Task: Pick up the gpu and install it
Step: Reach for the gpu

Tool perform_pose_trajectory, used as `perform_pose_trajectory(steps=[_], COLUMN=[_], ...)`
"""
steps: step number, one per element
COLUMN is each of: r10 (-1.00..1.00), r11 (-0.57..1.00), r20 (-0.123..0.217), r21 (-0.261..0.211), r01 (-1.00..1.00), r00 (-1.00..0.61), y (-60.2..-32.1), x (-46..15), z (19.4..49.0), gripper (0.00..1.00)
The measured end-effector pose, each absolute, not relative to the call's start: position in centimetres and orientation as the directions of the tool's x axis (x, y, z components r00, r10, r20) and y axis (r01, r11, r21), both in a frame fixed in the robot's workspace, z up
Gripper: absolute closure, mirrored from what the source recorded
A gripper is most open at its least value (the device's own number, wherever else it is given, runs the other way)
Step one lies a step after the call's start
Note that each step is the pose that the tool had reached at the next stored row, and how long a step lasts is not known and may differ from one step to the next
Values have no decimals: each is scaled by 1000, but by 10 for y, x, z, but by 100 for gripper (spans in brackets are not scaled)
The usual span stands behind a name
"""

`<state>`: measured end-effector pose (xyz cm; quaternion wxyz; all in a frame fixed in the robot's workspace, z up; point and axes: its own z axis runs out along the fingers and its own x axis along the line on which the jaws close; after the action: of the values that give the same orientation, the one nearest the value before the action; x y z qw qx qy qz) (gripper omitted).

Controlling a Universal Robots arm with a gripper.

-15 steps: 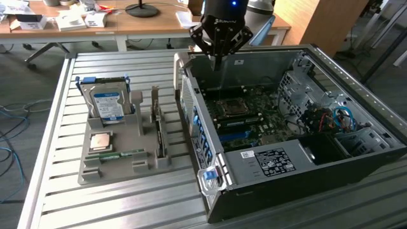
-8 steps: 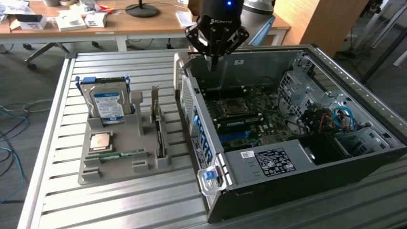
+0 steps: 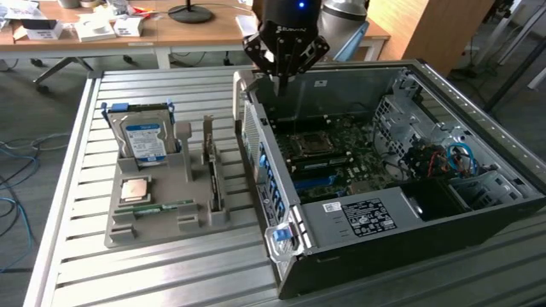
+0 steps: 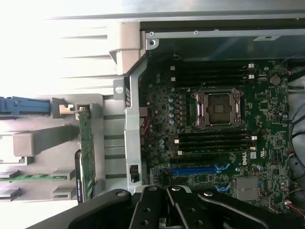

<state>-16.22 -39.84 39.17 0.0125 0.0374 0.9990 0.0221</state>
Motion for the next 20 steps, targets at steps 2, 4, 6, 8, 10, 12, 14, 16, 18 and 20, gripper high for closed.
perform_pose_trajectory(steps=[2,4,6,8,10,12,14,16,18,20], r10=[75,75,75,75,75,75,75,75,75,75], r11=[996,996,996,996,996,996,996,996,996,996], r20=[-23,-23,-23,-23,-23,-23,-23,-23,-23,-23], r21=[45,45,45,45,45,45,45,45,45,45], r01=[74,74,74,74,74,74,74,74,74,74], r00=[-997,-997,-997,-997,-997,-997,-997,-997,-997,-997], y=[-398,-398,-398,-398,-398,-398,-397,-397,-397,-396], x=[-164,-166,-167,-170,-173,-177,-181,-186,-190,-193], z=[392,391,391,391,391,391,391,391,391,390], gripper=[89,89,89,89,89,89,89,89,89,89])
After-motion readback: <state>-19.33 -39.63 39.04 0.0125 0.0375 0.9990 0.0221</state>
